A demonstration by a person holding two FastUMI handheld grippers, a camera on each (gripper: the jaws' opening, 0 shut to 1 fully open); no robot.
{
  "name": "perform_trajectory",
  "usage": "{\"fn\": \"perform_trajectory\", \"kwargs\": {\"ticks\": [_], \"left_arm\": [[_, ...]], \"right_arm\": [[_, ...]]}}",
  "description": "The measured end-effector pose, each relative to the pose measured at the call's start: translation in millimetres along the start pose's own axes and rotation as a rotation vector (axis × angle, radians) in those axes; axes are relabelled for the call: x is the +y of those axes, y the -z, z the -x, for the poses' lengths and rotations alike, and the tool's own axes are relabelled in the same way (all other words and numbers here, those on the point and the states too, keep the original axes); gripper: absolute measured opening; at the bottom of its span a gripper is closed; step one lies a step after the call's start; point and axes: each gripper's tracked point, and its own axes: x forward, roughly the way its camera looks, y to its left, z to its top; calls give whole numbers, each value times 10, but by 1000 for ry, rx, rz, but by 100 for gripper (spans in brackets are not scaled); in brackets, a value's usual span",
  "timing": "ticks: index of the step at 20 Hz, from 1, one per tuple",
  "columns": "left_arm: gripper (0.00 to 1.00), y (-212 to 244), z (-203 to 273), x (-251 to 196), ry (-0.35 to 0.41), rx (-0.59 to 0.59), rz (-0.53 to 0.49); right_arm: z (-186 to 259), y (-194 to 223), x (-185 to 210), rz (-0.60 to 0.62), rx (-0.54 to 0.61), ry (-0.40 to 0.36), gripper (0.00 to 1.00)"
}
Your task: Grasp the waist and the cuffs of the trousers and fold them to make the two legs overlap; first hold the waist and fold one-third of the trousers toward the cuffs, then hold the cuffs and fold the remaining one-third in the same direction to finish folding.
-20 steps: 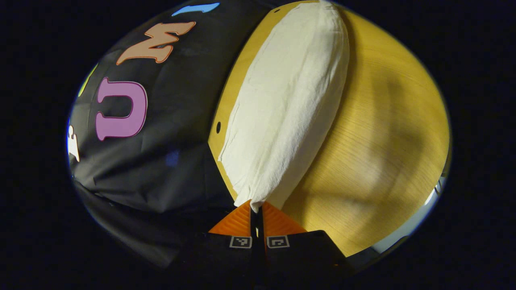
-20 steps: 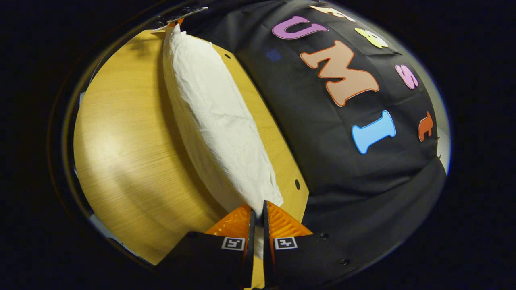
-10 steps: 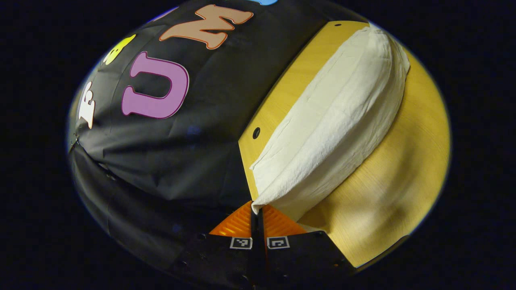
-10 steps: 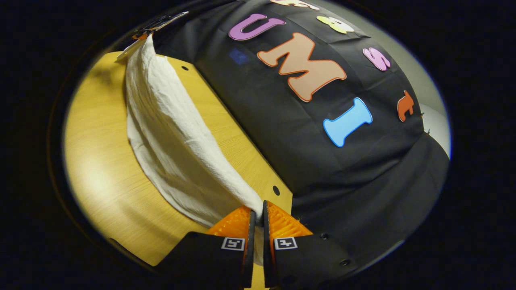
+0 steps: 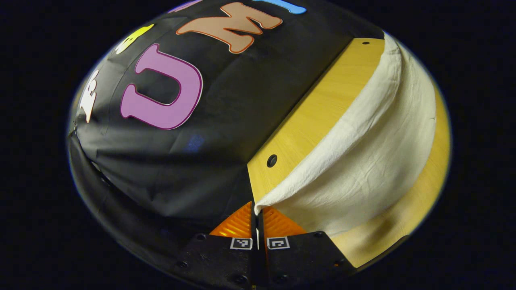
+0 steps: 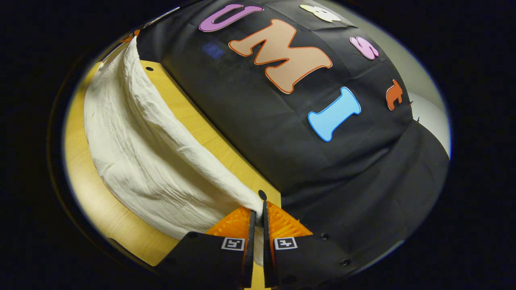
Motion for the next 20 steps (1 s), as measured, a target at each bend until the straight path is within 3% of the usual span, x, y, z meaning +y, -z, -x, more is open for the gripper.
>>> {"fn": "perform_trajectory", "kwargs": {"ticks": [6, 13, 14, 15, 17, 19, 20], "left_arm": [[0, -95, -602, -161, 39, -29, 69], [0, -19, -1169, -519, 75, -24, 78], [0, -6, -1190, -595, 94, -24, 80], [0, -43, -1206, -719, 151, -32, 100], [44, -126, -1176, -857, 210, -67, 169], [91, -291, -1042, -851, 203, -134, 250], [98, -354, -986, -823, 199, -162, 292]], "right_arm": [[-467, 21, 255, -9, 81, 1, 13], [-883, 177, 628, -20, 174, -27, 13], [-925, 213, 669, -46, 196, -35, 14], [-875, 211, 670, -84, 219, -37, 23], [-854, 200, 692, -183, 234, -36, 61], [-724, 118, 592, -267, 224, -22, 100], [-660, 113, 535, -303, 216, -13, 100]]}}
